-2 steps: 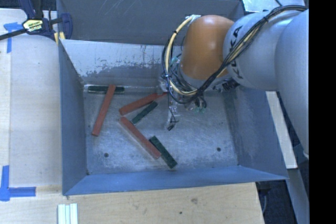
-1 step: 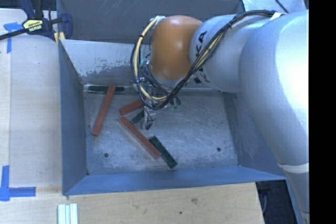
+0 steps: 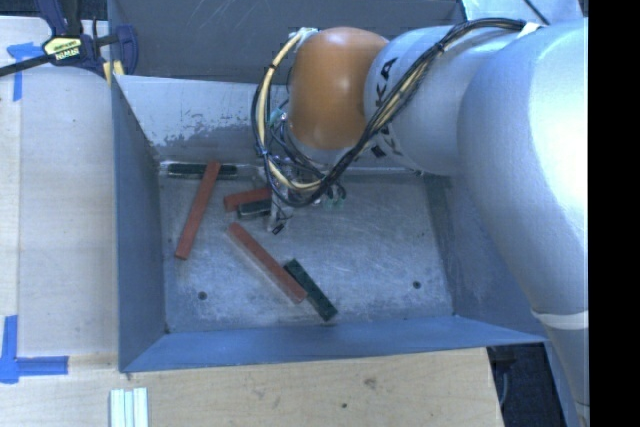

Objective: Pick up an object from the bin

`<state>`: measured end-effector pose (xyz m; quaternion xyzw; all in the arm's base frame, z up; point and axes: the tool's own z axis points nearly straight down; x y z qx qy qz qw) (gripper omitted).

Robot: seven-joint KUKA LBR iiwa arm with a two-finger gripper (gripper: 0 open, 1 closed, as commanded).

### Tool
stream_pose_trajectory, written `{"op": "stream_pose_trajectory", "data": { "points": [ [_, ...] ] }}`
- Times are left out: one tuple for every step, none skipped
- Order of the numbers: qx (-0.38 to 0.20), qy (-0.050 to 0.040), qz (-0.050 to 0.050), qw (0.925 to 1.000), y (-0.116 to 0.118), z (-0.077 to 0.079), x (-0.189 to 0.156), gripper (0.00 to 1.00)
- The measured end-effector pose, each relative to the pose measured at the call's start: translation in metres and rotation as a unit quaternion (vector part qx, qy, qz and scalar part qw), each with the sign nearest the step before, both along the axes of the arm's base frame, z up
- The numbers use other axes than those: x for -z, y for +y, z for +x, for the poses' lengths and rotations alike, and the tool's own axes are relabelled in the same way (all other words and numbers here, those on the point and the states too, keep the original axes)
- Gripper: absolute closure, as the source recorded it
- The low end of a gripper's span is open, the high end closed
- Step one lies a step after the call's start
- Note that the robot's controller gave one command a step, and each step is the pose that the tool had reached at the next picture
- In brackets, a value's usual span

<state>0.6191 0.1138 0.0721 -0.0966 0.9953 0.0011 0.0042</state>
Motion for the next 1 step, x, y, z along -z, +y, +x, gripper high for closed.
{"op": "stream_pose_trajectory", "data": {
  "points": [
    [-0.003,-0.002,-0.001,1.0,-0.0116,-0.0109,-0.1509,1.0]
  ]
}}
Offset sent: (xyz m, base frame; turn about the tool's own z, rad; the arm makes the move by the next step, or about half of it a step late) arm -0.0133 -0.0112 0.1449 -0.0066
